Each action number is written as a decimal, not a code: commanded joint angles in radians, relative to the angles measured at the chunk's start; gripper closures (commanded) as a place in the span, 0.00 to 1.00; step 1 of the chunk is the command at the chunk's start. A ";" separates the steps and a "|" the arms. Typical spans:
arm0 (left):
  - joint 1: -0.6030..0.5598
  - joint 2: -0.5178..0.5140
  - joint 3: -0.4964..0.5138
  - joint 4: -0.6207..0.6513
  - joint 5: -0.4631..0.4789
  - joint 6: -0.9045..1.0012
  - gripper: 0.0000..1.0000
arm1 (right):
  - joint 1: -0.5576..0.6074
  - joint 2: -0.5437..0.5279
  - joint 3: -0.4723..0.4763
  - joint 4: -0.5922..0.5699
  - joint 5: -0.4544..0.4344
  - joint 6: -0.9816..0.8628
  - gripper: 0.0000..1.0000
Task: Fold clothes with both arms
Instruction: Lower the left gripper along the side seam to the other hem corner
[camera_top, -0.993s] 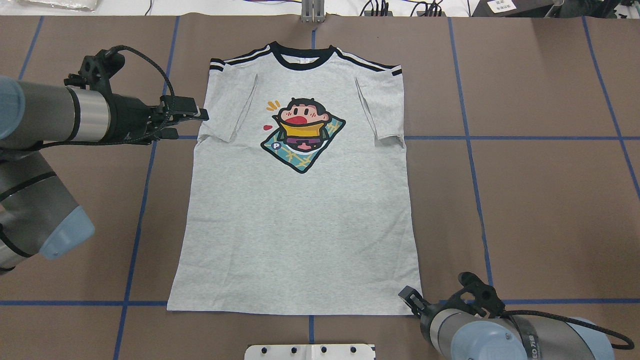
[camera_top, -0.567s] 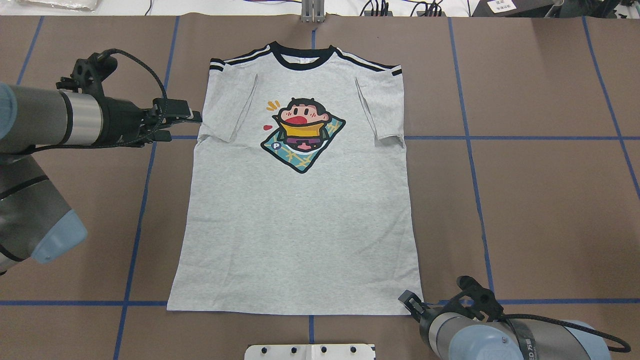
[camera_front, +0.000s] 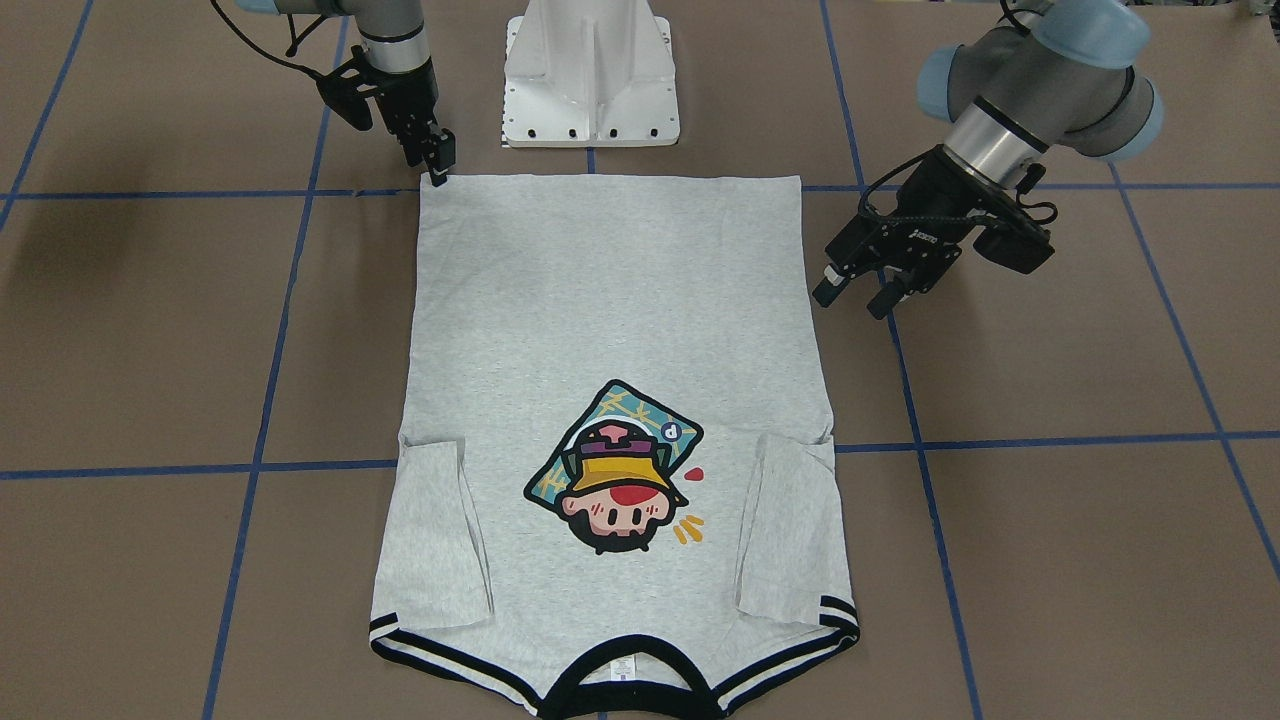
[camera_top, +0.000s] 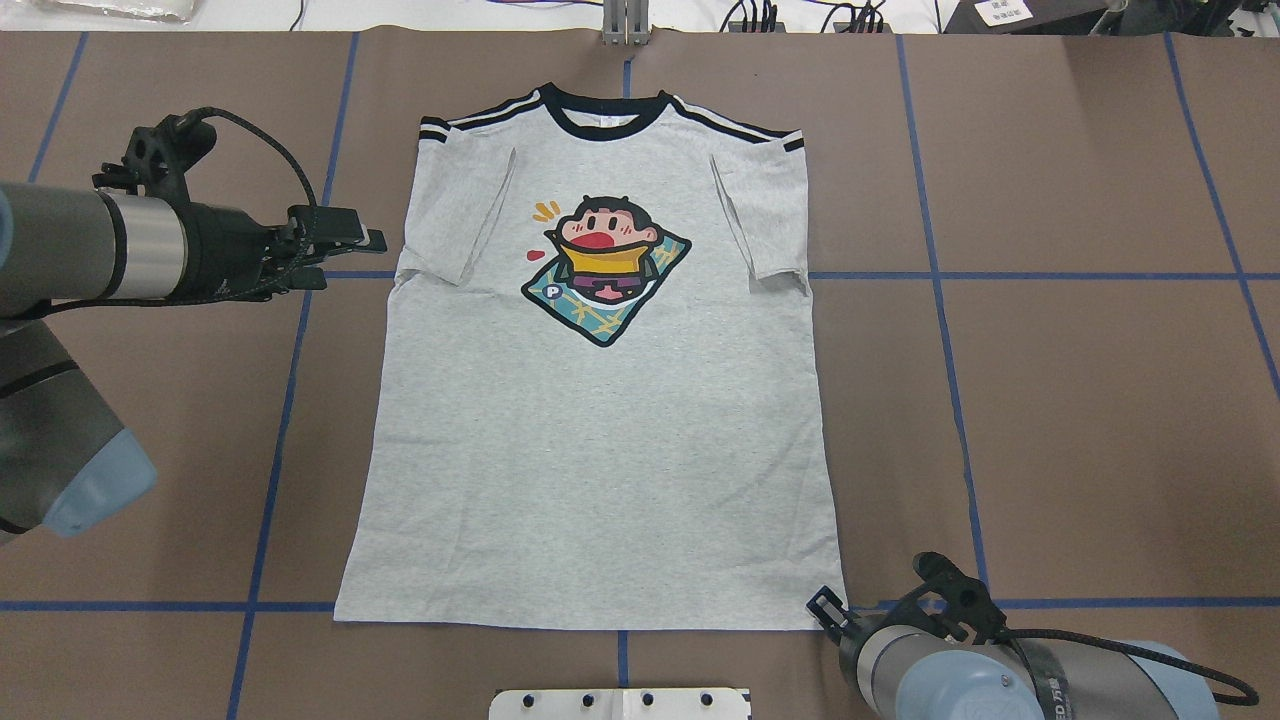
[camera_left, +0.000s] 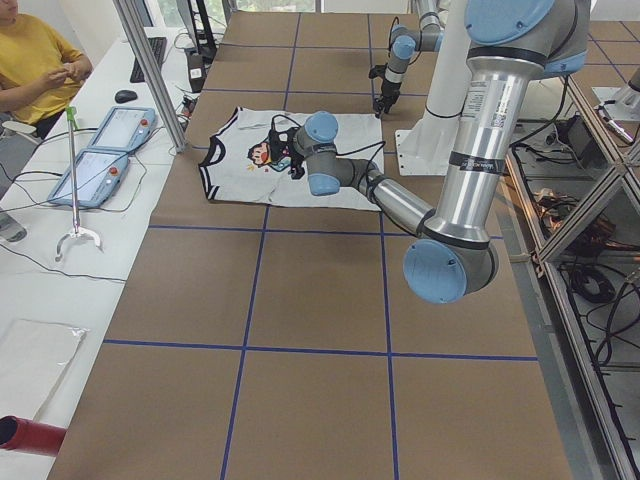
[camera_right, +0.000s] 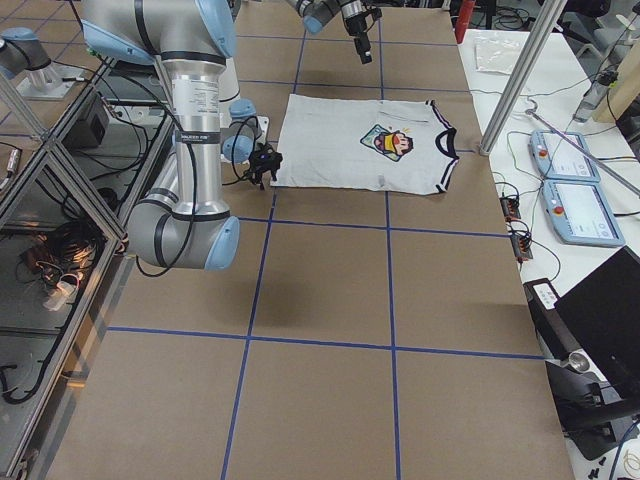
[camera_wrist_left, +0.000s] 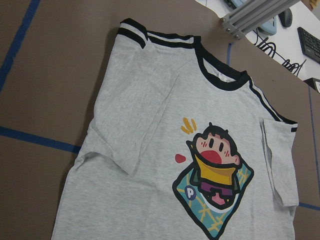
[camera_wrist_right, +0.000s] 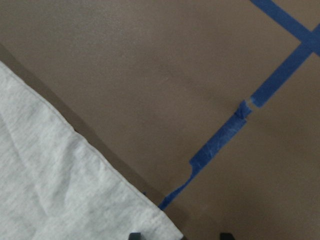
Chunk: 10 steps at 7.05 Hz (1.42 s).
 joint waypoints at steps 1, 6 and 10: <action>-0.002 0.002 0.001 0.000 0.000 0.001 0.01 | 0.001 0.003 -0.002 0.000 -0.009 0.000 0.59; -0.002 0.019 -0.010 0.000 -0.003 -0.005 0.01 | 0.017 0.003 0.015 0.001 -0.009 -0.002 1.00; 0.062 0.117 -0.095 0.010 -0.005 -0.143 0.01 | 0.029 -0.002 0.072 0.001 -0.002 -0.005 1.00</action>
